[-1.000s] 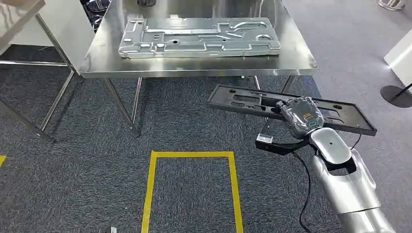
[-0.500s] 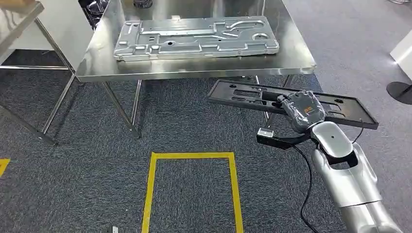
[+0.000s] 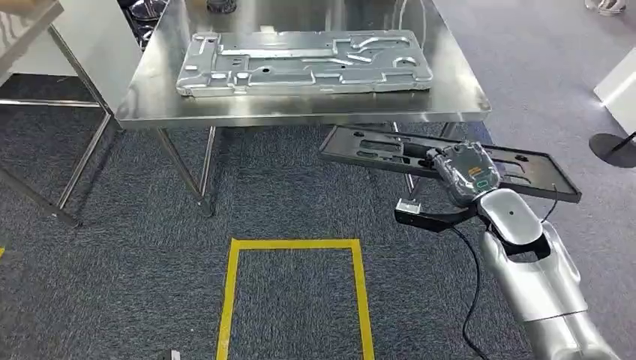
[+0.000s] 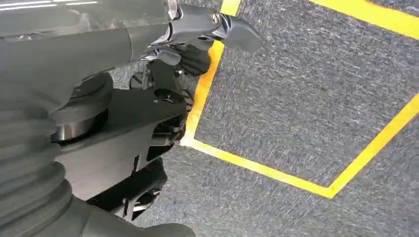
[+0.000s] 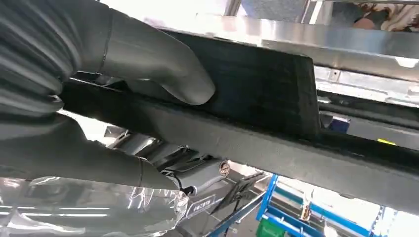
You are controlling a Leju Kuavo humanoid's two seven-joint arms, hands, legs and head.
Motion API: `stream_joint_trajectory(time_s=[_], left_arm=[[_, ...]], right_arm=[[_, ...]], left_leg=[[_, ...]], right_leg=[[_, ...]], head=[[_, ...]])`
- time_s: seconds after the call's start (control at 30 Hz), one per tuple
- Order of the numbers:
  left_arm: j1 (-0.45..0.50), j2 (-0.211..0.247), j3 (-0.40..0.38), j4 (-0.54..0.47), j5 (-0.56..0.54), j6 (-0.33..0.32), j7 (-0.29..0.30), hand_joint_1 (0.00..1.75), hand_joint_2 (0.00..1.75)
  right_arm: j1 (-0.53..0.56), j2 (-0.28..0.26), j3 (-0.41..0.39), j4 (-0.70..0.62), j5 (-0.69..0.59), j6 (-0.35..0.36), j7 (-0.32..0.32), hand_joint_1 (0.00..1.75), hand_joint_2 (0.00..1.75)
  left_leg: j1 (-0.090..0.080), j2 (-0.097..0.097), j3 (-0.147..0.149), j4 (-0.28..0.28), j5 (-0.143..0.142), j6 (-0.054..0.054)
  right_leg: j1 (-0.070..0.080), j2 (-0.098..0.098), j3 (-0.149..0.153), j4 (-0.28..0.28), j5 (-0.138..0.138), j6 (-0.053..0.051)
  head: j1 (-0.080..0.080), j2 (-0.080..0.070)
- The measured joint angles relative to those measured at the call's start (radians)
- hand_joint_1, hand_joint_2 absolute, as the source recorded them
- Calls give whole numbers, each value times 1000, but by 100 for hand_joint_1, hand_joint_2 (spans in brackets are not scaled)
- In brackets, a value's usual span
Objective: Take the parts from the cabinet and place them on the table.
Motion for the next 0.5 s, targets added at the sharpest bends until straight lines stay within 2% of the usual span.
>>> stream_joint_trajectory(time_s=[0.07, 0.1, 0.13, 0.17, 0.2, 0.27, 0.3, 0.33, 0.4, 0.43, 0.47, 0.5], left_arm=[[-1, 0, 0, 0, 0, 0, 0, 0, 175], [0, 0, 0, 0, 0, 0, 0, 0, 175], [0, 0, 0, 0, 0, 0, 0, 0, 175], [0, 0, 0, 0, 0, 0, 0, 0, 175], [0, 0, 0, 0, 0, 0, 0, 0, 175], [0, 0, 0, 0, 0, 0, 0, 0, 175], [0, 0, 0, 0, 0, 0, 0, 0, 175], [-1, 0, 0, 0, 0, 0, 0, 0, 175], [-1, 0, 0, 0, 0, 0, 0, 0, 175], [-2, 0, 0, 0, 0, 0, 0, 0, 175], [-2, 0, 0, 0, 0, 0, 0, 0, 175], [-3, 0, 0, 0, 0, 0, 0, 0, 175]], right_arm=[[2, -3, 0, 0, 0, 0, 1, 175, 175], [6, -4, 0, 0, 0, 0, 1, 175, 175], [8, -4, 0, 1, 0, 0, 0, 175, 175], [10, -4, 0, 0, 0, 0, 0, 175, 175], [9, -4, 0, 0, 0, 0, 0, 175, 175], [6, -6, 0, 0, 0, 0, 0, 175, 175], [4, -6, 0, 0, 0, 0, 1, 175, 175], [3, -6, 0, 0, 0, 0, 1, 175, 175], [4, -6, 0, 1, 0, 1, 1, 175, 175], [4, -6, 0, 1, 0, 1, 2, 175, 175], [4, -6, 0, 0, 0, 1, 2, 175, 175], [3, -6, 0, 0, -1, 1, 2, 175, 175]], left_leg=[[0, 0, 1, 0, -2, 5], [0, 0, 1, 1, -4, 5], [0, 0, 2, 2, -6, 4], [0, -1, 4, 2, -8, 3], [0, -1, 7, 4, -12, 1], [1, -2, 17, 10, -23, -7], [-6, -2, 15, 15, -29, -14], [-7, -3, 14, 16, -31, -18], [-5, -2, 17, 11, -32, -27], [-6, -1, 20, 10, -35, -34], [-4, -1, 19, 18, -46, -40], [-3, 1, 6, 53, -65, -46]], right_leg=[[-4, 0, -85, 166, -74, 9], [-5, 0, -125, 236, -92, 13], [-7, -1, -147, 265, -90, 14], [-10, -1, -143, 242, -62, 15], [-12, -1, -119, 182, -20, 16], [-14, -4, -35, -1, 76, 14], [-9, -4, -16, -34, 63, 10], [-7, -2, -19, -41, 65, 1], [-4, -1, -20, -40, 61, -10], [-7, -1, -18, -43, 61, -17], [-13, -2, -11, -49, 63, -23], [-12, -2, -7, -50, 60, -27]], head=[[-1, 0], [0, 0], [0, 0], [0, 0], [0, 0], [0, 0], [-1, 0], [-2, 0], [-2, 0], [-2, 0], [-1, 0], [-3, 0]])
